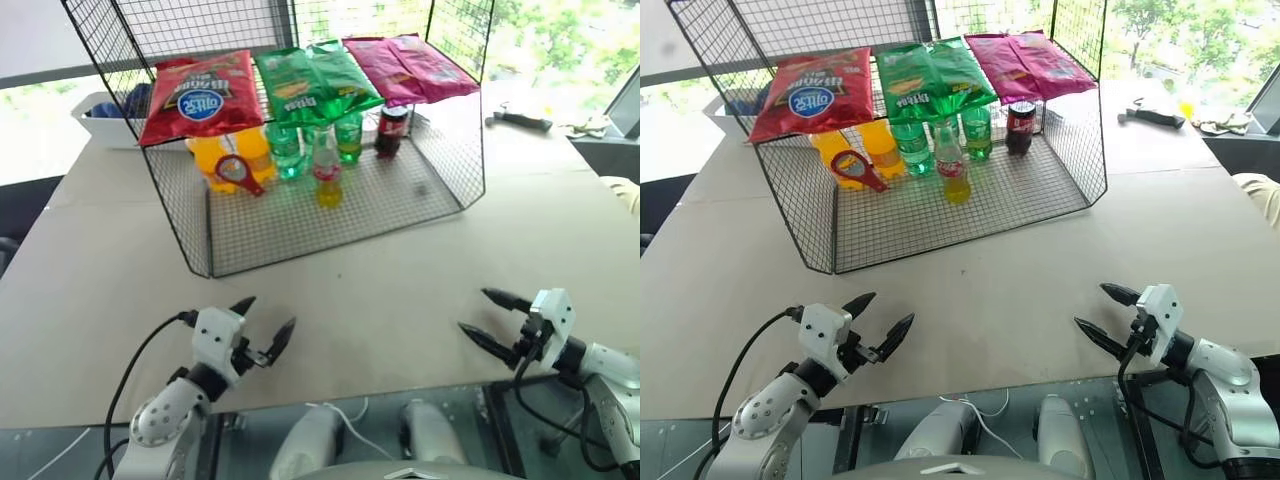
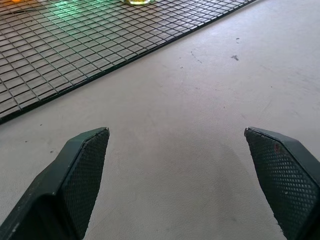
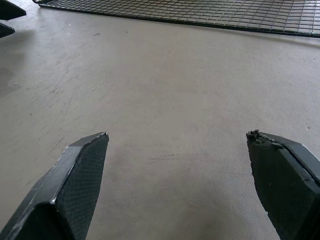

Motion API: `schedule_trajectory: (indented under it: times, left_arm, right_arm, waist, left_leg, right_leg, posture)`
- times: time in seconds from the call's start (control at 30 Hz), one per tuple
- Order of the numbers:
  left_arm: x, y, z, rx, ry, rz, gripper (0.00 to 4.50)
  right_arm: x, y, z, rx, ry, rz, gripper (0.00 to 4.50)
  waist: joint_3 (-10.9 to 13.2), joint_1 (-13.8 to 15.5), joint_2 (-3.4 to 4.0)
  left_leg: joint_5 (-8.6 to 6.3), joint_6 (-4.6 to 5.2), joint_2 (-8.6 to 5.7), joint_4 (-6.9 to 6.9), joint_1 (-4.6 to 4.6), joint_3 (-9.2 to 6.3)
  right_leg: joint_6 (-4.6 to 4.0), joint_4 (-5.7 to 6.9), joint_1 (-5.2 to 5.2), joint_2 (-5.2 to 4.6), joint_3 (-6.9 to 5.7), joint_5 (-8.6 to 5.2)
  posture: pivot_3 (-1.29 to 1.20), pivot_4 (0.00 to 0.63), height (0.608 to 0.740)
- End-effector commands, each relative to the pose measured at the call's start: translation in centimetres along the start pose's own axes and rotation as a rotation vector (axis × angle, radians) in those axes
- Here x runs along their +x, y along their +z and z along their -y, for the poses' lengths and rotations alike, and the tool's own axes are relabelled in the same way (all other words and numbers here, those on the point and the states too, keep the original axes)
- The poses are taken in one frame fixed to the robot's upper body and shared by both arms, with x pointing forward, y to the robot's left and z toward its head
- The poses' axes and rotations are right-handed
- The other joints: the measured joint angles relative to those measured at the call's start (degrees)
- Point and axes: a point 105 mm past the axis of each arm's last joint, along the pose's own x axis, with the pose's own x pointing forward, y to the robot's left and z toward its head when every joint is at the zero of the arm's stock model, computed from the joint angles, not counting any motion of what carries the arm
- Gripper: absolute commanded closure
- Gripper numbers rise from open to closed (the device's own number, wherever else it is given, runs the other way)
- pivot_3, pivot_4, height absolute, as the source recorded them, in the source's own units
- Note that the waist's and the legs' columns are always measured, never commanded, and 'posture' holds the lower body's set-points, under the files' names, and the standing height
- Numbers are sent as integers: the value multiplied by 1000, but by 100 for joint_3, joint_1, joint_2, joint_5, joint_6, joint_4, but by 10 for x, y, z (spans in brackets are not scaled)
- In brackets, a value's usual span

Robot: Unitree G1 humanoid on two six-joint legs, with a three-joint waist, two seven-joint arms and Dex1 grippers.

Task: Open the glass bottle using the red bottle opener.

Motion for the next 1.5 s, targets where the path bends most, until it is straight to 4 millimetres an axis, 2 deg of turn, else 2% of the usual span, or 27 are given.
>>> schedule_trajectory:
  times: [0.03, 0.27, 0.73, 1.03, 1.17, 1.27, 1.37, 1.5]
  left_arm:
    - [-3, 10, 0, 20, -6, 42, 0]
    - [0, 13, -7, 5, 26, 62, 0]
    - [10, 13, -1, 6, -13, 64, 0]
    - [-1, 14, 0, 18, -17, 59, 0]
    - [-8, 16, -7, 8, 17, 62, 0]
    - [-9, 25, -18, 2, 48, 99, 0]
    - [2, 46, -34, 17, 82, 166, 0]
    - [23, 68, -40, 28, 83, 240, 0]
  right_arm:
    - [-3, 12, 4, -39, -19, 45, 54]
    - [-3, 9, 4, -50, -11, 42, 54]
    - [-8, 10, 8, -68, -25, 46, 54]
    - [-6, 17, 3, -81, 14, 66, 54]
    - [-3, 18, -4, -75, 55, 77, 54]
    - [2, 29, -10, -67, 85, 129, 54]
    - [9, 71, -25, -25, 149, 324, 54]
    - [22, 101, -45, -27, 226, 404, 54]
  waist:
    - [0, -1, 0]
    - [1, 0, -1]
    - [1, -1, -1]
    - [0, -2, -1]
    - [1, -2, -2]
    - [1, -1, -2]
    - [4, 14, 1]
    - [-3, 3, -7]
  left_leg:
    - [0, 0, 0, 0, 0, 0]
    - [0, 0, 0, 0, 0, 0]
    - [1, -1, 0, 0, 0, 0]
    - [0, 0, 0, 0, 0, 0]
    - [0, 0, 1, 0, 0, 0]
    - [0, 0, 1, 0, 0, -1]
    - [0, 0, 1, 2, -1, -6]
    - [2, -3, 1, 7, -2, -11]
  right_leg:
    - [0, 0, 0, 0, 0, 0]
    - [0, 0, 0, 0, 0, 0]
    - [0, 0, 0, 1, -1, 0]
    - [0, 0, 0, 0, 1, 0]
    - [0, 0, 0, 0, 0, 0]
    - [0, 0, 0, 0, 0, 0]
    - [0, 1, 0, 0, -5, 0]
    - [0, 6, 1, 1, -11, 1]
  posture:
    - [0, 150, 740]
    - [0, 150, 740]
    - [0, 150, 740]
    - [0, 150, 740]
    - [0, 150, 740]
    - [0, 150, 740]
    - [0, 150, 740]
    - [0, 150, 740]
